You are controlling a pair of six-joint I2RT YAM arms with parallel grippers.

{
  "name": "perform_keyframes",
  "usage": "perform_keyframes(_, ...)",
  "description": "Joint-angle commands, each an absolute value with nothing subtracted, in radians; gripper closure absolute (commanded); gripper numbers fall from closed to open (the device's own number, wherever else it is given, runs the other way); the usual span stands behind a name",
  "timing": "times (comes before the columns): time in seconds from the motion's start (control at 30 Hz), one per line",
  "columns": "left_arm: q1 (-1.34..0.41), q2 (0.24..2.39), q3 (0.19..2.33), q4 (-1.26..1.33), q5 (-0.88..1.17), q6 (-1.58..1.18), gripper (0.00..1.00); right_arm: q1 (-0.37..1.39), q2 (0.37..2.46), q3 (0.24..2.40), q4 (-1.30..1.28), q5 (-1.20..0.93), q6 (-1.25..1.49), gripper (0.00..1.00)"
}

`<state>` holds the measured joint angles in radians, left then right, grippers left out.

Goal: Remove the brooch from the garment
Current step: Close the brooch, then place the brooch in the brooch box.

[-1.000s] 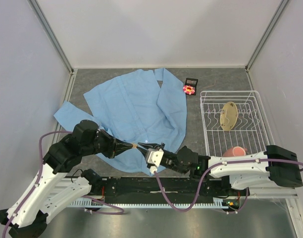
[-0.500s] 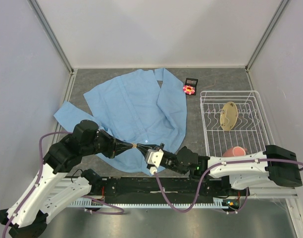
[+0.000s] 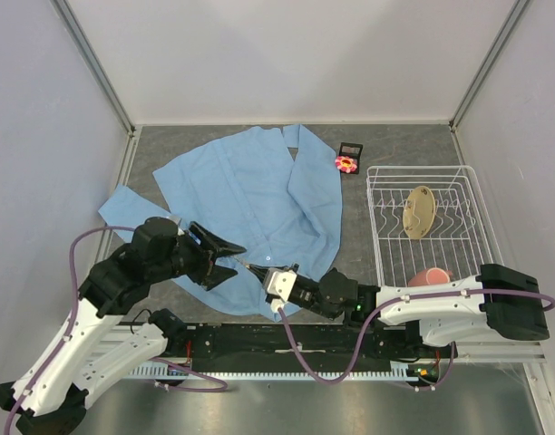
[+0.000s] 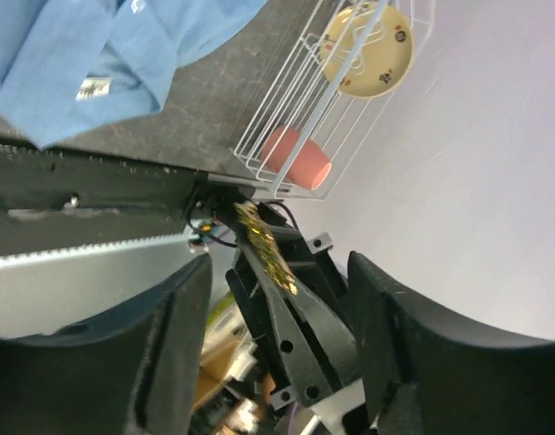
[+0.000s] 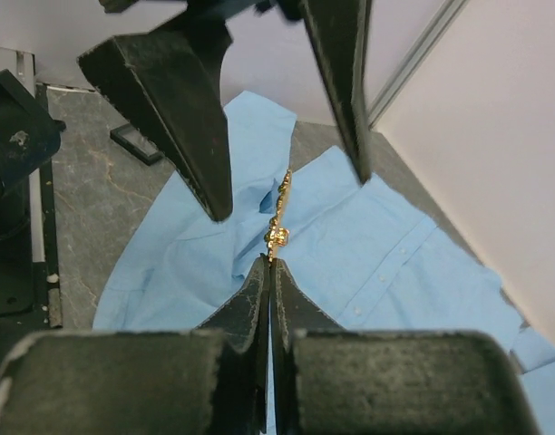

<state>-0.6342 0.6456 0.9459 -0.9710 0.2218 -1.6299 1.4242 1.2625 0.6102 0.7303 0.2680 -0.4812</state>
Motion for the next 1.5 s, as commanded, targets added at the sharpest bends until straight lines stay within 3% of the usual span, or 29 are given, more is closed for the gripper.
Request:
perform_keyframes(0.0,-0.634,0.646,1.077,-0.960,0.047,-1.271,0.24,1.393,1.247,0.640,0.715,0.305,-0.294,1.00)
perform_keyframes(0.13,-0.634,0.542,1.123,-0.886,-0.064,-1.008,0.05,1.323,1.272,0.641,0.690,0.232,-0.112,1.00)
perform_keyframes(0.27,-0.634,0.627,1.277,-0.864,-0.017,-0.743,0.03,1.206,1.394,0.707,0.709,0.004,0.112,1.00)
perform_keyframes(0.5,-0.634,0.879,1.548,-0.908,0.360,-0.464,0.02,1.167,1.831,1.035,0.680,-0.346,0.388,1.00)
perform_keyframes(0.93,-0.637,0.911,1.517,-0.764,0.569,-0.511,0.03,1.149,2.426,1.800,0.519,-0.757,0.695,1.00)
perform_keyframes(1.3,-0.653,0.930,1.454,-0.652,0.634,-0.551,0.05,1.144,2.810,2.307,0.496,-0.813,0.988,1.00)
perform_keyframes(1.47,-0.663,0.931,1.422,-0.620,0.641,-0.560,0.05,1.143,2.894,2.416,0.410,-0.772,1.017,1.00)
